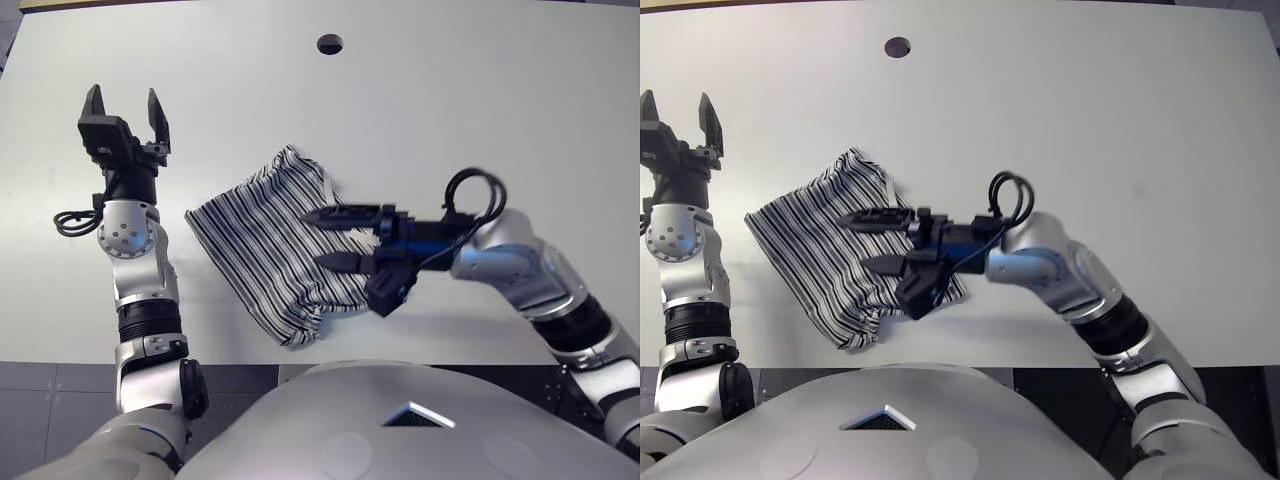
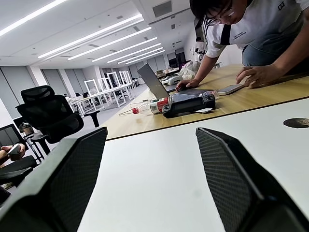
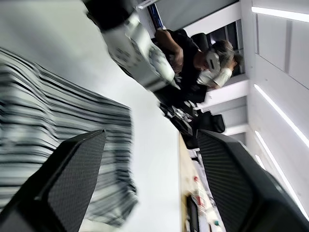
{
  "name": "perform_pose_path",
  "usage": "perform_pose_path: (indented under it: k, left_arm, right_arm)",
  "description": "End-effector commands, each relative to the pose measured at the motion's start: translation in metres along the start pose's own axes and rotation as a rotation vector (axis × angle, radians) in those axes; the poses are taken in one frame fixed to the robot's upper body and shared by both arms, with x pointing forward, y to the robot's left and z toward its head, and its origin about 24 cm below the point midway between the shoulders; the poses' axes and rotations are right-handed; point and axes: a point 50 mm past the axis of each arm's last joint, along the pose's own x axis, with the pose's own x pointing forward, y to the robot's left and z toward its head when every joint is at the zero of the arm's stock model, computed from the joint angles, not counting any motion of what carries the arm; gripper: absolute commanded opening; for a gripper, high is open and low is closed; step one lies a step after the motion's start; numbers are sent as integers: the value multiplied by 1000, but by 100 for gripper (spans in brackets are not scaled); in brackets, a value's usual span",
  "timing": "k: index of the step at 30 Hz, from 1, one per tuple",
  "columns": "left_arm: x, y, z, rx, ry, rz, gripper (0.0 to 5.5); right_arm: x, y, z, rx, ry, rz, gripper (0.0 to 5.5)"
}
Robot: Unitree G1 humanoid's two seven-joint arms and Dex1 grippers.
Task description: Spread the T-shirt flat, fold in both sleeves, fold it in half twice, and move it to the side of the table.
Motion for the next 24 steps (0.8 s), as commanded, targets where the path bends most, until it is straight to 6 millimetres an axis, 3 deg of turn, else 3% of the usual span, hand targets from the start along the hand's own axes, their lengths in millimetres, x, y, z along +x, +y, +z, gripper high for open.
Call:
perform_pose_path:
  k: [1, 5, 8, 11, 13, 19, 21, 24]
  left_arm:
    - [0, -7, -1, -28, -7, -3, 341]
    - [4, -16, 1, -56, -27, -6, 341]
    - [6, -22, 2, -67, -34, -12, 341]
    - [6, -24, 3, -70, -38, -24, 341]
    - [4, -25, 3, -68, -35, -31, 341]
    - [1, -26, 3, -44, -31, -61, 341]
    - [1, -27, 4, -32, -34, -83, 341]
    - [0, -30, 6, -2, -49, -145, 341]
  right_arm:
    - [39, 8, -64, 17, 194, 12, 346]
    - [68, 51, -102, 33, 340, 104, 346]
    - [70, 75, -124, 74, 491, 108, 346]
    - [46, 85, -144, 132, 641, 56, 346]
    - [17, 87, -157, 160, 723, -7, 346]
    - [-63, 81, -162, 109, 806, -148, 346]
    - [-64, 72, -153, 89, 766, -196, 346]
    - [-49, 59, -143, 65, 714, -242, 346]
